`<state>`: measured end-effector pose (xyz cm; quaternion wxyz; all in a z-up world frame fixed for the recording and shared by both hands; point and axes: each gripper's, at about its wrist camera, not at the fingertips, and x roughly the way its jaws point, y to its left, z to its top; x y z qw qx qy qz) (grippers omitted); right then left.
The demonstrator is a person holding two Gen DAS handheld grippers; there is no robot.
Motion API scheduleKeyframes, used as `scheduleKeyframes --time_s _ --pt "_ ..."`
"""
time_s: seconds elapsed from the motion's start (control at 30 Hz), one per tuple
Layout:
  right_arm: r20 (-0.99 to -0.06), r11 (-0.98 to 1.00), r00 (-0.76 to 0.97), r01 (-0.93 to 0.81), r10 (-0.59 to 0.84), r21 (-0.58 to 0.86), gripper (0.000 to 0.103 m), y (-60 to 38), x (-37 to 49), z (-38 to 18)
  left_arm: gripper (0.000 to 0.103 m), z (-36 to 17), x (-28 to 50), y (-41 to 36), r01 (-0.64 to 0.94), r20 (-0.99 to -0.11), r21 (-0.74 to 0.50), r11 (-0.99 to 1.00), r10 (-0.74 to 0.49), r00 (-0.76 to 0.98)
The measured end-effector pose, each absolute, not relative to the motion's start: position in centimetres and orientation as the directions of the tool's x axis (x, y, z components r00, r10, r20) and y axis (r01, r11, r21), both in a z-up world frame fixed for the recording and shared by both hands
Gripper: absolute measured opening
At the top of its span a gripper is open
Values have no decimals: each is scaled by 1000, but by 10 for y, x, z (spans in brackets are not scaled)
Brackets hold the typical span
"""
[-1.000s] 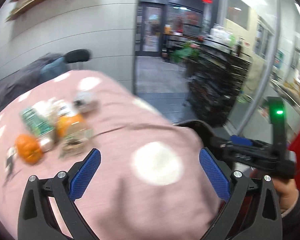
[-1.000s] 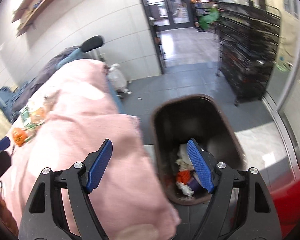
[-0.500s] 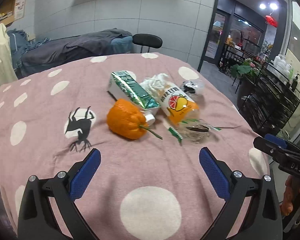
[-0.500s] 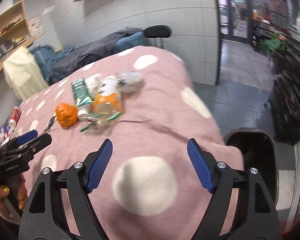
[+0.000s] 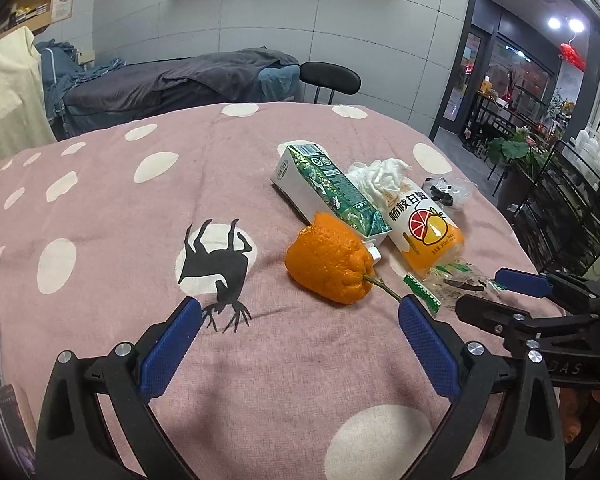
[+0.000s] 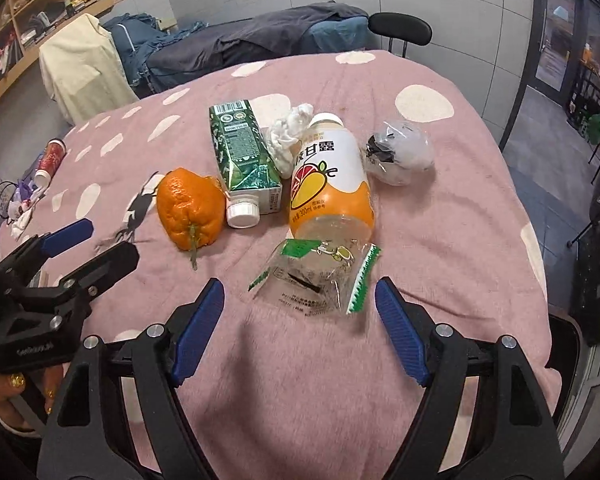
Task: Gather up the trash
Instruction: 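Move both tools back over the table toward the remaining trash, then grasp the clear plastic wrapper with the right tool while the left tool grasps the orange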
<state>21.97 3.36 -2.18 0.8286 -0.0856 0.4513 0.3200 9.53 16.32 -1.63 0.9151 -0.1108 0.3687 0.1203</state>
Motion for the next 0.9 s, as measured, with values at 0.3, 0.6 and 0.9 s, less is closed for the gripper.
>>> scheduleKeyframes --time_s 0.3,0.6,0.9 --pt "-854 820 328 -544 404 179 54 50 247 -45 97 -22 105 172 -298 -713 -100 949 140 687" --pt "-832 821 358 -540 423 185 10 34 242 -40 97 -26 127 173 -264 -732 -132 955 85 676" --pt "-806 814 372 -540 460 215 5 17 230 -38 62 -39 166 169 -221 -779 -159 962 15 626"
